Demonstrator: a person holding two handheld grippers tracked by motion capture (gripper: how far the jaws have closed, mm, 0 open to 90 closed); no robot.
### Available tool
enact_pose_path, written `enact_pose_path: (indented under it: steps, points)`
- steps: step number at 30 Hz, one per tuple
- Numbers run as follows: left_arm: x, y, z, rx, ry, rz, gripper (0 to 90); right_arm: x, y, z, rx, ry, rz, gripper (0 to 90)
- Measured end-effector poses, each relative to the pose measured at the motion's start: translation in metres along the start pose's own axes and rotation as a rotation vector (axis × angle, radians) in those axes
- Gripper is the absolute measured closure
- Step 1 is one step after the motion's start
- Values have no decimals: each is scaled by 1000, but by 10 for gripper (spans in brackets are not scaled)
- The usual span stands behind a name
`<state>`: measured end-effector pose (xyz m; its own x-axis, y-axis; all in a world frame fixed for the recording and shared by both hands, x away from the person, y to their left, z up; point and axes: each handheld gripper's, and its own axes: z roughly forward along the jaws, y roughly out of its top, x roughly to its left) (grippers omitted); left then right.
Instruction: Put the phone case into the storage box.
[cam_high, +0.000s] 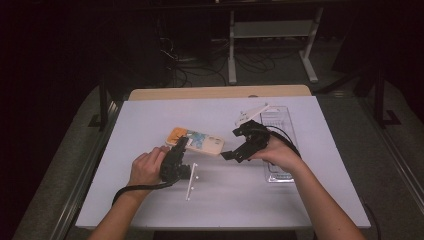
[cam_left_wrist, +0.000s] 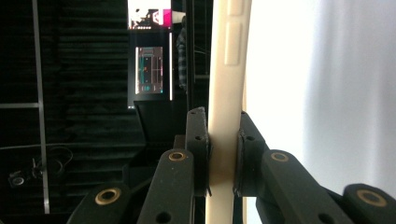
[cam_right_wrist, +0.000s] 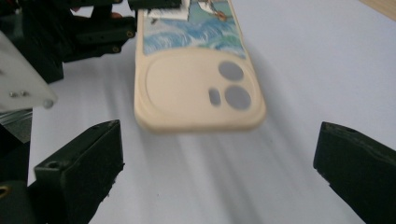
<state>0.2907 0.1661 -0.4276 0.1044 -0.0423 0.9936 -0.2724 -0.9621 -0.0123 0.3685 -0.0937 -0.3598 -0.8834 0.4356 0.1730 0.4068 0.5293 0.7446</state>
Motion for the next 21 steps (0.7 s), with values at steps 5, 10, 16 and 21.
enact_pose_path:
  steps: [5,10,16,21]
  points:
    - [1,-4,0,7,2,-10,793,-2,-9,-12,-16,-24,12,10]
    - [1,-4,-1,10,5,-12,793,-4,-24,-27,-40,-59,35,10]
    - [2,-5,0,17,4,-17,793,-4,-41,-35,-54,-80,54,10]
    - [2,-6,0,20,4,-23,793,-5,-53,-38,-69,-102,71,10]
